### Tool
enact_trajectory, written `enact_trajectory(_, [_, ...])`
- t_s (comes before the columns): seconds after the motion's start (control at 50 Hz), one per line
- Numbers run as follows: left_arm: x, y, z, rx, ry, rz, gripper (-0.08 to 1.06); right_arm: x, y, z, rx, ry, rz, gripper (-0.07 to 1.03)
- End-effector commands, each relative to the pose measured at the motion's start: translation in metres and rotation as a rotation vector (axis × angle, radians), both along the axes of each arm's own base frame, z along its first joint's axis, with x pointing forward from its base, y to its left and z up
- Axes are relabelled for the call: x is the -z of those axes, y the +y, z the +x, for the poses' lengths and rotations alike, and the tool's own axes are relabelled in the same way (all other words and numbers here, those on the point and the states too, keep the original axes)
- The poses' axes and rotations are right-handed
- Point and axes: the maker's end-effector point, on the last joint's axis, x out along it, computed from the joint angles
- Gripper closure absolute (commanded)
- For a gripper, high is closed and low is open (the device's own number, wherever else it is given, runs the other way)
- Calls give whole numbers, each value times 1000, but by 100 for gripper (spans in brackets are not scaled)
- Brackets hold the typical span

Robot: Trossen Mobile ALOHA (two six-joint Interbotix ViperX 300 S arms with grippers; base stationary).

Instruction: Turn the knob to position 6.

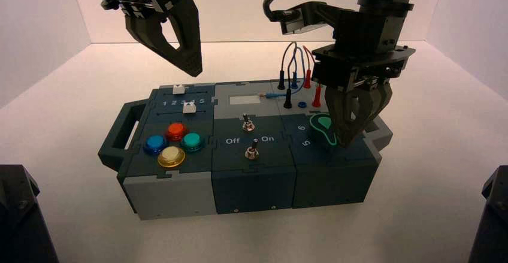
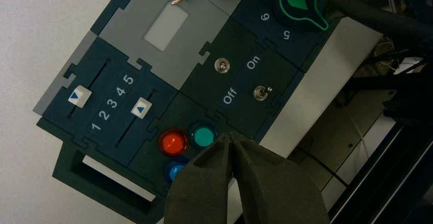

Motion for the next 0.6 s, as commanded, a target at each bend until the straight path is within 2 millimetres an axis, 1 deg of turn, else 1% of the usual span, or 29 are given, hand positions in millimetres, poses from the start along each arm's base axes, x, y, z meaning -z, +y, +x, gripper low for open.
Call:
enact_trajectory(0.02, [-7,-3,2,5,-16,-19,101,-8,10,2,-3,-7,30,99])
enact_trajectory(0.24, [-6,-1,0,7,-9,-7,101,-6,17,-3,-14,11,32,99])
enact_trajectory(0.42, [-10,-1,0,8,-17,-16,101,-6,20,-2,-13,14,32,99])
enact_trajectory(0.6, [-13,0,-1,9,-21,-23,101,-7,27,4,-13,9,37,99])
